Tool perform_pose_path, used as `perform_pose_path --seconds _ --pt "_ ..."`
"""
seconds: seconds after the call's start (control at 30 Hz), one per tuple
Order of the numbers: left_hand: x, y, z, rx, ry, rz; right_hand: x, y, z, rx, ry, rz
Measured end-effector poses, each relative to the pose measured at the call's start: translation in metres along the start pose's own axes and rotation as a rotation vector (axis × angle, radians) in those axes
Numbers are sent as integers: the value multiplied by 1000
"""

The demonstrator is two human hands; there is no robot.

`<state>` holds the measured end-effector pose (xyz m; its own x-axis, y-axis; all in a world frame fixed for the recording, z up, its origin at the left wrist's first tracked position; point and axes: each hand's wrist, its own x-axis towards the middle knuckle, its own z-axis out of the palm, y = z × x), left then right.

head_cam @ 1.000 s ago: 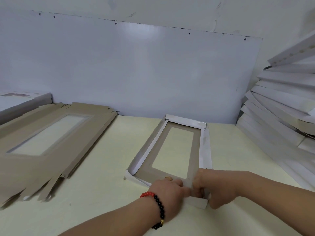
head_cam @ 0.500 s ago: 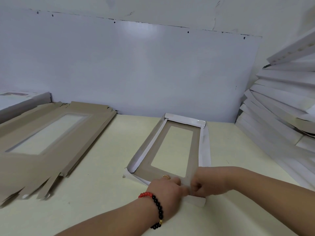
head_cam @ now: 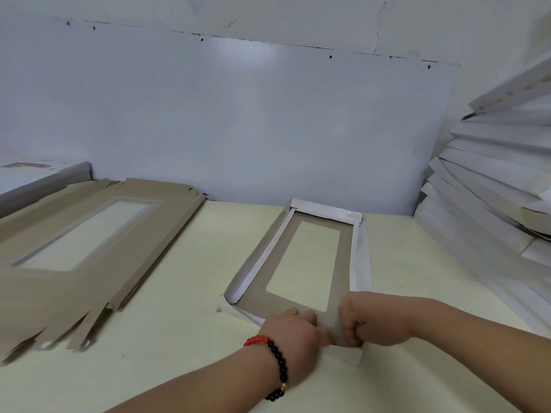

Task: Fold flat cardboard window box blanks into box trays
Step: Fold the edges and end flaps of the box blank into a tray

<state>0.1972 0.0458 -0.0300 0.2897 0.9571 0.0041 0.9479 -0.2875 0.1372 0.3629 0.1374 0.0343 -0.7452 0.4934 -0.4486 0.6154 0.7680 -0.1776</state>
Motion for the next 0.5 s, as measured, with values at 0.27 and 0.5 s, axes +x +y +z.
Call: perform_pose_path --seconds 0.27,0.5 --pt "11 1 -19 -60 -175 20 -20 5 28 35 209 -130" --pt "8 17 -8 -26 -29 7 -26 3 58 -271 547 -175"
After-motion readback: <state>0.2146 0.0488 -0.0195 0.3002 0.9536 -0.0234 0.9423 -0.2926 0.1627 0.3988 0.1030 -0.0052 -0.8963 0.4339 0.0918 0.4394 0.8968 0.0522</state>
